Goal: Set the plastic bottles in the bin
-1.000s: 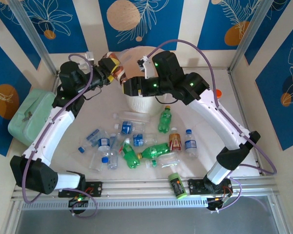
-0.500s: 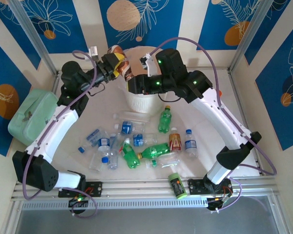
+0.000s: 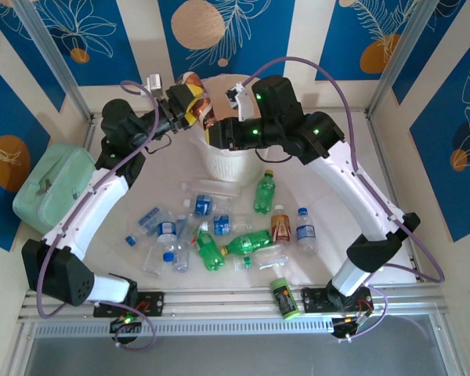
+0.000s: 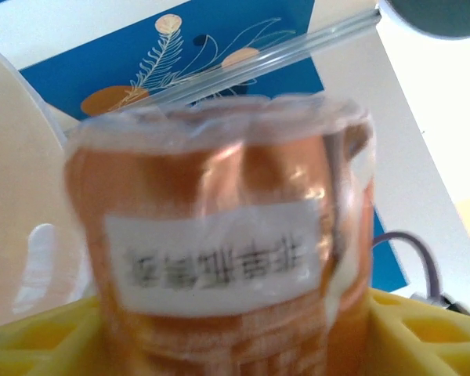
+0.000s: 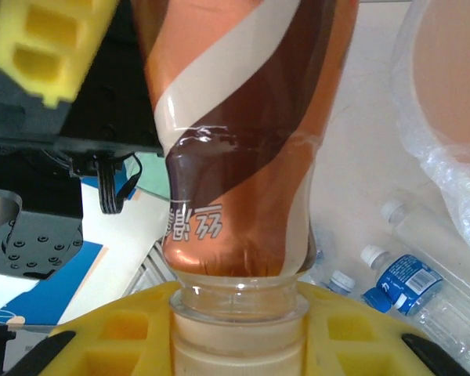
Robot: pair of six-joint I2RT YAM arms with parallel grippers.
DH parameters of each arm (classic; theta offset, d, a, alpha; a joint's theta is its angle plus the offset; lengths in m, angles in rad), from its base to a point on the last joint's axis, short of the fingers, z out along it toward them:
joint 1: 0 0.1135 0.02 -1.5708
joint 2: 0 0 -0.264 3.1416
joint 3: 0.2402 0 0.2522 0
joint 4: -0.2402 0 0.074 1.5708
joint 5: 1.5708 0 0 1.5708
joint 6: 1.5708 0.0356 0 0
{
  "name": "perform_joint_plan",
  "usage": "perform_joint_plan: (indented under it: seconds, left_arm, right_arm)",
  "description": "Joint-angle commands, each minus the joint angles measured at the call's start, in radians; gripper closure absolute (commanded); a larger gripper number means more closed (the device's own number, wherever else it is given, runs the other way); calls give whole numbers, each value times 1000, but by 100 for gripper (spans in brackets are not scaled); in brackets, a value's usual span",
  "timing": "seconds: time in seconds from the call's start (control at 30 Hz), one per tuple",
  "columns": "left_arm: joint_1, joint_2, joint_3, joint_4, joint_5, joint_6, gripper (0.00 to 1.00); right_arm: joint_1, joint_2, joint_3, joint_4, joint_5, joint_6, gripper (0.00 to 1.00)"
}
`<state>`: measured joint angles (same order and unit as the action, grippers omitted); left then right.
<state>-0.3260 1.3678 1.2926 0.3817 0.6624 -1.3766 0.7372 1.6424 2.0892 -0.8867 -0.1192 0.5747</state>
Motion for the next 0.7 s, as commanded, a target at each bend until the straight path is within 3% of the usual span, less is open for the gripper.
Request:
perform_joint_plan:
  seconds: [0.0, 0.1, 0.2, 0.33, 0.57, 0.67]
  left_arm:
    - [-13, -23, 7, -47, 17, 87, 0]
    - [-2, -57, 77, -282, -42, 266, 0]
    - [16, -93, 133, -545, -181, 414, 0]
    - [54, -147, 108, -778, -357, 481, 0]
    - [142, -205, -99, -830, -374, 387, 12]
    - [155, -196, -178, -820, -371, 338, 14]
  right_arm:
    - [-9, 16, 41, -15, 43, -18, 82]
    - [-32, 22, 53, -44, 81, -11, 82]
    - [-72, 42, 87, -100, 135, 5, 82]
    - [-152, 103, 148, -174, 179, 20, 82]
    - [-243, 273, 351, -311, 207, -4, 79]
    - [-267, 325, 422, -341, 220, 3, 59]
